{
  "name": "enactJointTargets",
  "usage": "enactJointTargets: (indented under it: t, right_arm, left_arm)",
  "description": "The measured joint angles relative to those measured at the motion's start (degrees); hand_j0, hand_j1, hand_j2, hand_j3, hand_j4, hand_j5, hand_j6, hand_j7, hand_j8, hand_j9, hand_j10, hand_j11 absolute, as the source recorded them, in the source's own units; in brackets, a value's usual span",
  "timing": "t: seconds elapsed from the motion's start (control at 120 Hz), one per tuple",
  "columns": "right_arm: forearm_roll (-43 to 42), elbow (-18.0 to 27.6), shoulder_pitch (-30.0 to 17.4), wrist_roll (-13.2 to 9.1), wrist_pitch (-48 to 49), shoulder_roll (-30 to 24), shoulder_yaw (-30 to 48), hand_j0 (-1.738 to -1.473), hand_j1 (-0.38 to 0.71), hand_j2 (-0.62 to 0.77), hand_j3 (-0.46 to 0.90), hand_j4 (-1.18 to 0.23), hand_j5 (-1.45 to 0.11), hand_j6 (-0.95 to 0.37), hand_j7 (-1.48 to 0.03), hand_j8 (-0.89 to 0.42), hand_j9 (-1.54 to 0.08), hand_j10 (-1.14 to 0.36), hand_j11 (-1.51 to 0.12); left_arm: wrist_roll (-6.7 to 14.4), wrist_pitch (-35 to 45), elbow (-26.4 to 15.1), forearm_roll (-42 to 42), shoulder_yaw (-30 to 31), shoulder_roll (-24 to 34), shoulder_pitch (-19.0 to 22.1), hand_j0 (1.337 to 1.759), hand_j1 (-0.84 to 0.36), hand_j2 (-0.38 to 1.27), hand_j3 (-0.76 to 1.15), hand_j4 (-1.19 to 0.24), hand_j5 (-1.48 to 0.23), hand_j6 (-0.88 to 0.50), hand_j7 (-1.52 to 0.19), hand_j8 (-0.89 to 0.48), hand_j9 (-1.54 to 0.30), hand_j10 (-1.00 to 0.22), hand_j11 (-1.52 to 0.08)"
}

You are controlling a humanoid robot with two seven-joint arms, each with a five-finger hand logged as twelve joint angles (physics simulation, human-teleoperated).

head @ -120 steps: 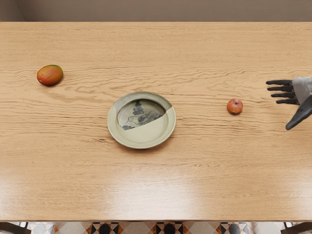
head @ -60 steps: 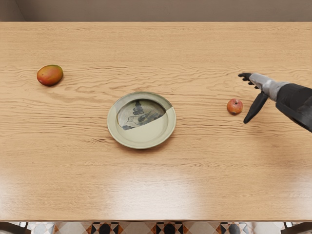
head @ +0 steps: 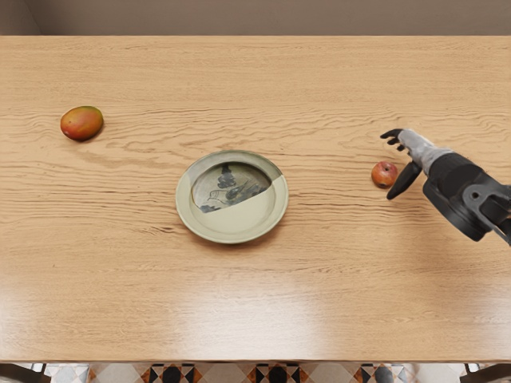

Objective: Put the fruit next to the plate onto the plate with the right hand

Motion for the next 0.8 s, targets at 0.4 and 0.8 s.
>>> enactJointTargets:
  t: [0.4, 0.8]
  right_arm:
    - [0.1, -1.4, 0.8, 0.0, -0.3, 1.8, -1.9, -1.658, 0.17, -0.08, 0.00, -0.44, -0.57, -0.44, -0.57, -0.44, -0.57, -0.44, -0.57]
    - [0.2, -1.0, 1.1, -0.1, 2.1, 1.4, -2.2, -1.654, 0.29, 0.01, 0.00, -0.56, -0.67, -0.50, -0.70, -0.40, -0.69, -0.51, -0.69]
  left_arm:
    - [0.0, 0.0, 0.0, 0.0, 0.0, 0.0, 0.0, 1.658, 0.34, 0.00, 0.00, -0.01, -0.01, -0.01, -0.01, -0.01, -0.01, -0.01, -0.01]
    - [0.0, 0.0, 0.0, 0.0, 0.0, 0.0, 0.0, 1.658, 0.34, 0.00, 0.00, -0.01, -0.01, -0.01, -0.01, -0.01, -0.01, -0.01, -0.01]
